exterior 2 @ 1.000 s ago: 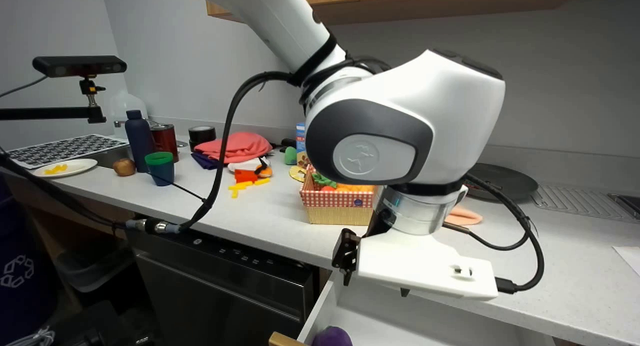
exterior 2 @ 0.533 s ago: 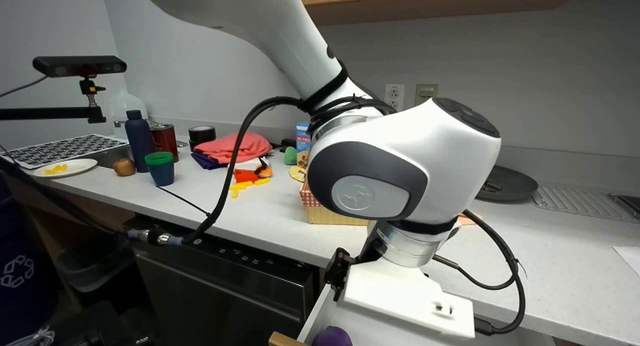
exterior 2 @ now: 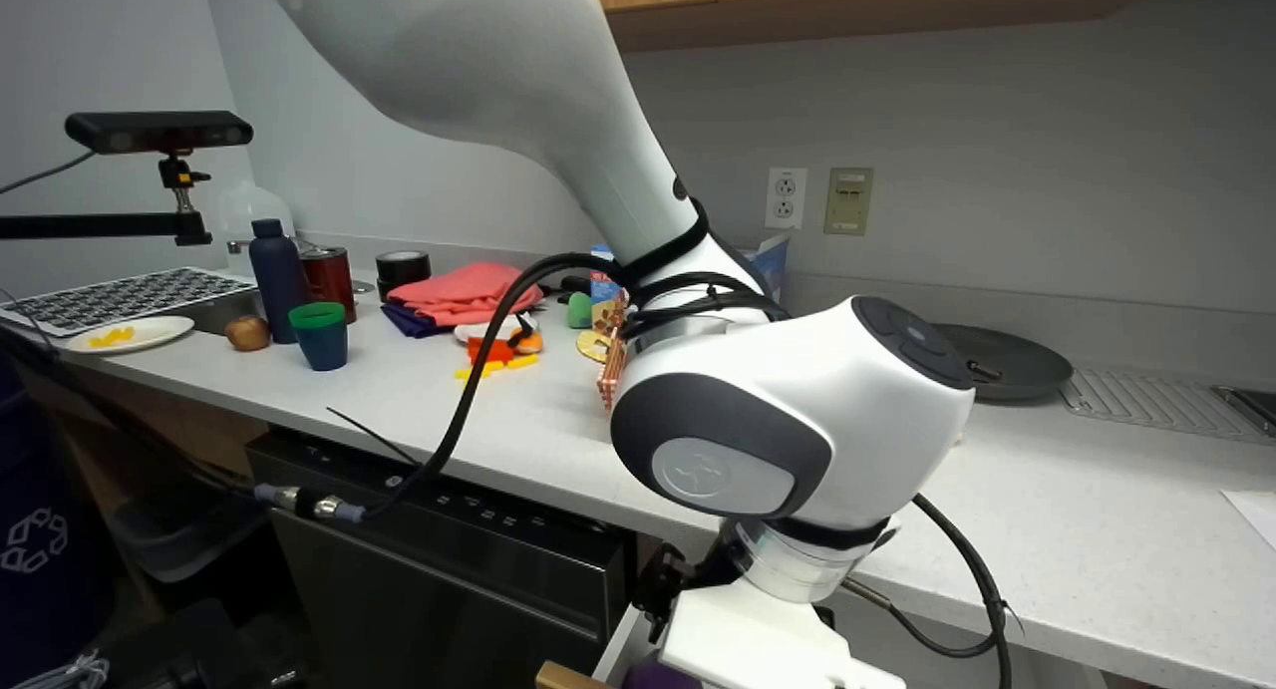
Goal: Open the drawer, then remove the purple plushie from the drawer, then close the drawer
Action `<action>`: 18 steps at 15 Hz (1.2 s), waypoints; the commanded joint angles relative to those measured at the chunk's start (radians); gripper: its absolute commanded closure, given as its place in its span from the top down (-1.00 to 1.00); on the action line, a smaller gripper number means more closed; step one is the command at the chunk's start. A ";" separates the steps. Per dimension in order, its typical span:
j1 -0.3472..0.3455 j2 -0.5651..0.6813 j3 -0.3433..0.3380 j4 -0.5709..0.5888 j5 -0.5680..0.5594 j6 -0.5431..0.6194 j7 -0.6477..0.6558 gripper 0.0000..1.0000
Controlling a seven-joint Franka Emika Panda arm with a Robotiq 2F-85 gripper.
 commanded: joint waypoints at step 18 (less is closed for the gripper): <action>-0.043 0.147 0.077 0.054 -0.038 0.029 0.114 0.50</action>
